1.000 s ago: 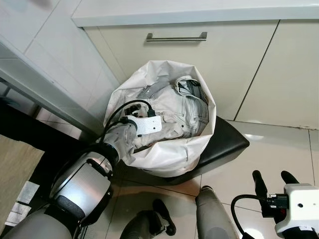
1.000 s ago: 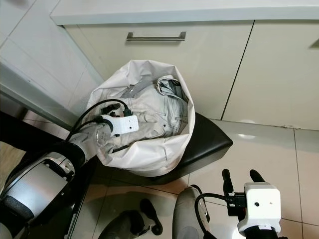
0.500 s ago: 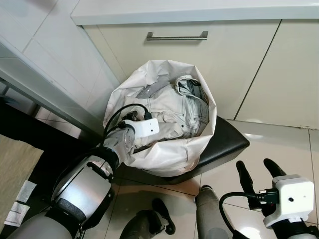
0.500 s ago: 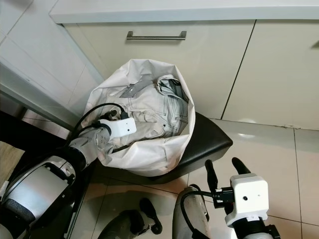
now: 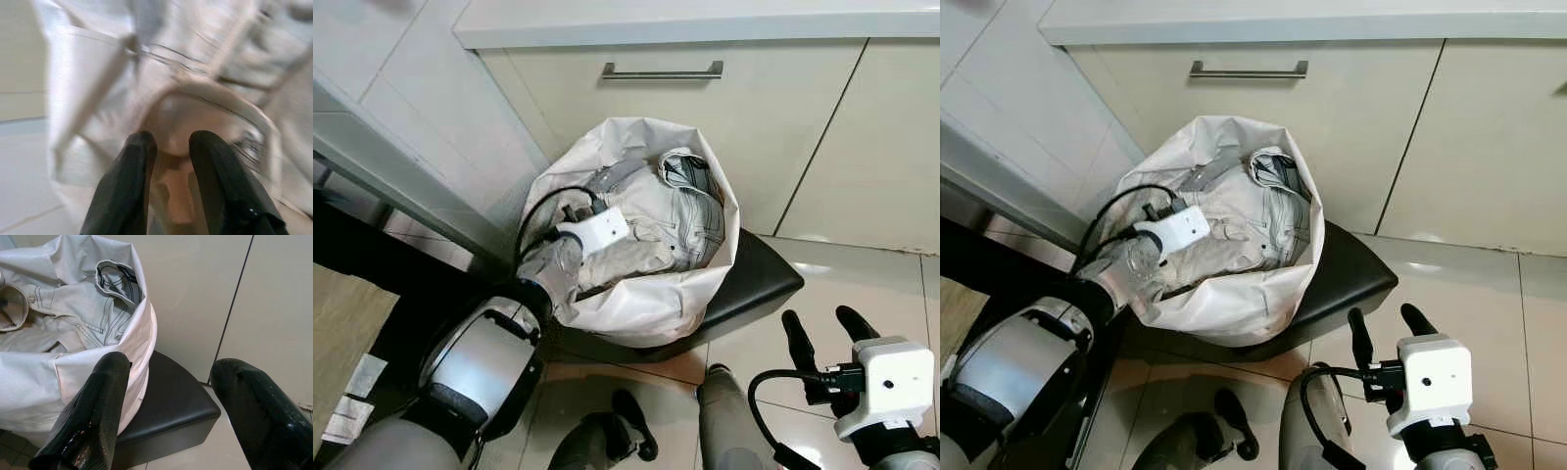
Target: Clothes washing
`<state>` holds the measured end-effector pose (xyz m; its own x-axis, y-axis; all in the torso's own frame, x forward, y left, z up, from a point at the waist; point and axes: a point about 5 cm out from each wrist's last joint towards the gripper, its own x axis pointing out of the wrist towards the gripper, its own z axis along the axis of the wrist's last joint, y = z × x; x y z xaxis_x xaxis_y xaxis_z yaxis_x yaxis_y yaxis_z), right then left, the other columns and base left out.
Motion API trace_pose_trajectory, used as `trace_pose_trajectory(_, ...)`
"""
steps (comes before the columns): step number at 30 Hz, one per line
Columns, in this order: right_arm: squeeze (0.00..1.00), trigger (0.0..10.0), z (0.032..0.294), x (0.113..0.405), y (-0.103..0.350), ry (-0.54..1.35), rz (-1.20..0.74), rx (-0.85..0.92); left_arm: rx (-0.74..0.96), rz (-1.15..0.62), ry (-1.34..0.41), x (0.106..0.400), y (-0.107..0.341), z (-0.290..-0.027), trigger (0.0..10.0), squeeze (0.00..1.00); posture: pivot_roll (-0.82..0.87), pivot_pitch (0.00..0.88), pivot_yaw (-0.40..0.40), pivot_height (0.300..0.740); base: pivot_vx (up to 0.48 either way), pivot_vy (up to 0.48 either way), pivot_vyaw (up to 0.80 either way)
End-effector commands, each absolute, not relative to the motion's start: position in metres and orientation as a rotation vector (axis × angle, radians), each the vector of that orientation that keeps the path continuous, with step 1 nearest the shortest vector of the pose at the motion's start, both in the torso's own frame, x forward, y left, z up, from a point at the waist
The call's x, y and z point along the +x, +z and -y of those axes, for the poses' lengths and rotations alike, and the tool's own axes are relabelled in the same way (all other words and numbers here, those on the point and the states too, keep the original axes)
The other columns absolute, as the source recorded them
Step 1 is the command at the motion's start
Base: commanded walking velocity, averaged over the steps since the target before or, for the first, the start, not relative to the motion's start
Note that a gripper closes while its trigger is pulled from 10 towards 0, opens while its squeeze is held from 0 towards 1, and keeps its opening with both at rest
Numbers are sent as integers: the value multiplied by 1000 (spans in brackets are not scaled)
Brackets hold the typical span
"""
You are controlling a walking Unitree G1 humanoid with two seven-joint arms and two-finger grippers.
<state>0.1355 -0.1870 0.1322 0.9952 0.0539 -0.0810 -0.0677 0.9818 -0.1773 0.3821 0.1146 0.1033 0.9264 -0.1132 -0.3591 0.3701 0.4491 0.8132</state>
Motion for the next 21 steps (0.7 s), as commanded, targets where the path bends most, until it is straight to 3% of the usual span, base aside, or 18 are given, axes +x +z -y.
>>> trace_pose_trajectory(1,0,10000,187,133,125,55,-114,-178,1045,-274,-265,383,104,-124,0,0,-556,290,259,726,0,0,0)
trace_pose_trajectory(11,0,10000,188,132,123,48,-122,-179,1048,-228,-285,389,117,-117,0,0,-545,287,256,726,0,0,0)
trace_pose_trajectory(12,0,10000,188,132,123,53,-125,-180,1061,-224,-287,389,118,-117,10000,0,-542,286,253,726,0,0,0)
trace_pose_trajectory(20,0,10000,187,135,120,70,-132,-183,1163,-227,-329,388,116,-120,10000,0,-532,283,248,726,0,0,0)
trace_pose_trajectory(21,0,10000,187,135,120,70,-132,-183,1167,-237,-331,388,114,-121,10000,482,-533,283,246,726,0,0,0)
